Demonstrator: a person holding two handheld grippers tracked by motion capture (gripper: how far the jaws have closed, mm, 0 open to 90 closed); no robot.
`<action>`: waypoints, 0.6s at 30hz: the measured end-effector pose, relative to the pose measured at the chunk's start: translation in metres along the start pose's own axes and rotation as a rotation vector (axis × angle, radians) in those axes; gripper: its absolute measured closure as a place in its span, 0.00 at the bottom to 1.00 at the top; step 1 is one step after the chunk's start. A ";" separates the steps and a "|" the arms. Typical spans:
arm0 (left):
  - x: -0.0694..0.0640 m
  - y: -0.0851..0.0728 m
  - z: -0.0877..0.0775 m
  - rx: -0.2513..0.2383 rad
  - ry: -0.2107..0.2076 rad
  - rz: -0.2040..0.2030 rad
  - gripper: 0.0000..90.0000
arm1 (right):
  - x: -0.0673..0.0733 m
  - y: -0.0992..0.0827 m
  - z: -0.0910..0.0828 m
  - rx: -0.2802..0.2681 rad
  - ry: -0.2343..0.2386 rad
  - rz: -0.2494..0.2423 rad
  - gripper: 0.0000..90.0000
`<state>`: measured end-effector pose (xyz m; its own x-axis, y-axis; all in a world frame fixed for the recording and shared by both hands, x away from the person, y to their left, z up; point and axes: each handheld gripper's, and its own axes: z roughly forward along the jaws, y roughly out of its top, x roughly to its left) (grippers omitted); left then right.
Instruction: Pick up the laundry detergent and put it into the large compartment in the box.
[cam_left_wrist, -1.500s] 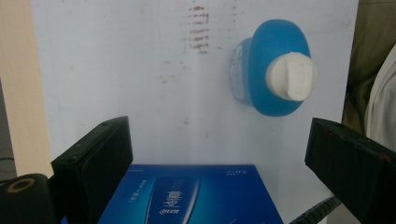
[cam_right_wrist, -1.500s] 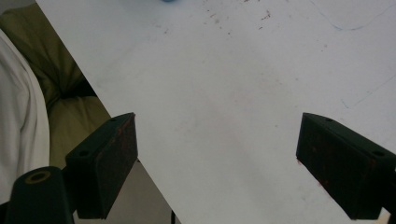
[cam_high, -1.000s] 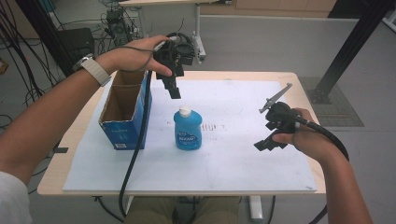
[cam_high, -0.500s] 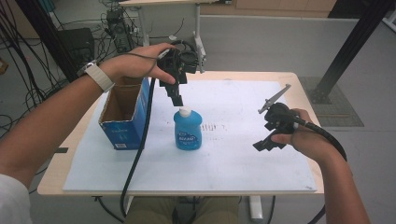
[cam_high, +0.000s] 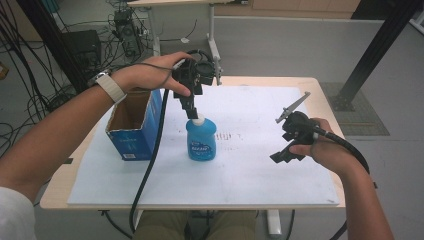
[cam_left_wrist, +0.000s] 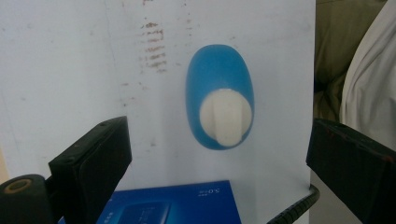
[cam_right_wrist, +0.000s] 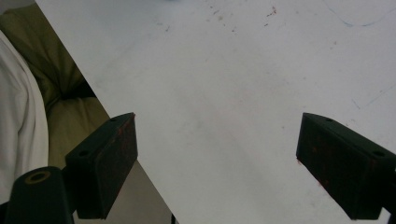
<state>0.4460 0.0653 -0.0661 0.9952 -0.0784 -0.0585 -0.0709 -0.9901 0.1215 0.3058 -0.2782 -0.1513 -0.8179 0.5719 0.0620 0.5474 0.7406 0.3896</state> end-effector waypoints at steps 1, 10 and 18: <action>0.000 0.000 0.001 0.000 0.000 0.002 0.08 | 0.000 0.000 0.000 0.001 0.001 0.000 0.14; -0.002 0.001 0.010 -0.007 0.001 0.007 0.08 | 0.001 0.000 0.001 0.000 0.004 0.007 0.14; -0.003 0.001 0.019 -0.009 0.001 0.021 0.08 | 0.001 -0.002 0.002 0.000 0.007 0.008 0.14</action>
<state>0.4419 0.0626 -0.0845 0.9935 -0.0994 -0.0553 -0.0915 -0.9871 0.1313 0.3049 -0.2782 -0.1541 -0.8149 0.5751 0.0718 0.5538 0.7361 0.3891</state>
